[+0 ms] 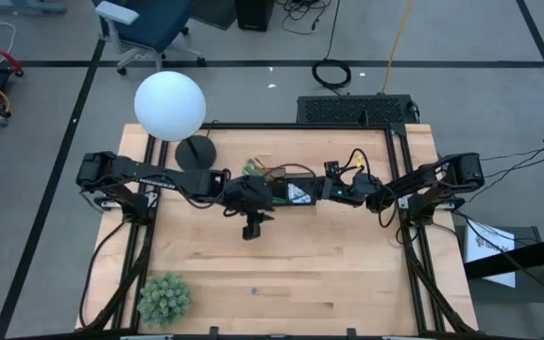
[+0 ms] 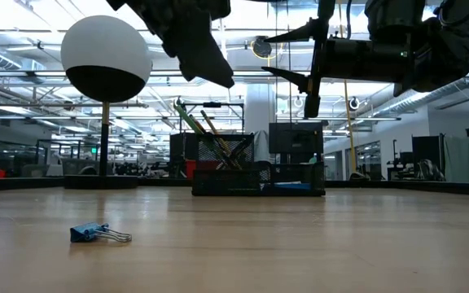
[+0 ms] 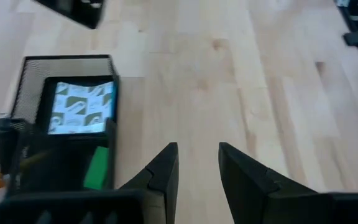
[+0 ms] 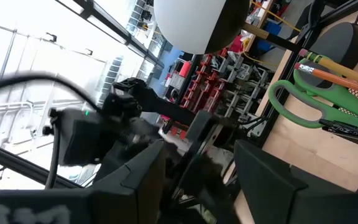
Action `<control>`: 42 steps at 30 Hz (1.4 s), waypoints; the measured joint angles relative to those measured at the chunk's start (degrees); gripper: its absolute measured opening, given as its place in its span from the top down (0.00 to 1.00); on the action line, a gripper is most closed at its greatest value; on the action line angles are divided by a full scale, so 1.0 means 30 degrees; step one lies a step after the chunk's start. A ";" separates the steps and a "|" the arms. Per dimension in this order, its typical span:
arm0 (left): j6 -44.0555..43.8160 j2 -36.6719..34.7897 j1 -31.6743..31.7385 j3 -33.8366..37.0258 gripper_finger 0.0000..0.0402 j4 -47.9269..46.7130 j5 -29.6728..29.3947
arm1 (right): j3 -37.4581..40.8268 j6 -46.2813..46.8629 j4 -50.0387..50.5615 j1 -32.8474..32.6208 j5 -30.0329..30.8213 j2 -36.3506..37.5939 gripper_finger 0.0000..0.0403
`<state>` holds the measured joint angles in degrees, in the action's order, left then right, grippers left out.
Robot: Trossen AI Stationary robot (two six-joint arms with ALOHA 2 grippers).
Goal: Pick and place office supplies into organizer
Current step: Put the blue binder clip into the black desk organizer
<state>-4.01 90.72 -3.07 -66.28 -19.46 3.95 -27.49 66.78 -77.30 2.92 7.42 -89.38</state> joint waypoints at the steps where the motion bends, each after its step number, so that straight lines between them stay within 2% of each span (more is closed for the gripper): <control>1: 0.0003 0.0000 -0.0190 0.0000 0.73 0.0007 0.0000 | -0.0006 0.0000 0.0000 0.0000 0.0000 0.0000 0.55; 14: -0.0064 0.0000 -0.3214 0.0000 0.73 -0.0210 0.0006 | 0.0000 0.0000 0.0000 -0.0007 -0.0004 0.0000 0.55; 27: -0.2870 0.0000 -0.5812 0.0000 0.73 -0.1643 0.0168 | -0.0002 0.0000 0.0000 -0.0002 -0.0002 0.0000 0.55; 34: -0.4526 0.0006 -0.7079 0.0000 0.73 -0.0964 0.0121 | 0.0000 -0.0002 0.0000 -0.0004 -0.0002 0.0000 0.55; 37: -0.5080 0.0645 -0.7478 -0.0029 0.73 -0.0036 0.0263 | 0.0000 0.0000 0.0000 -0.0006 -0.0001 0.0000 0.55; 42: -0.5868 0.2071 -0.8233 -0.0618 0.73 -0.0238 0.0228 | 0.0000 0.0000 0.0010 0.0000 -0.0003 0.0000 0.55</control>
<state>-21.61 96.93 -27.77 -68.14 -20.18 4.63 -27.49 66.78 -77.27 2.92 7.41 -89.38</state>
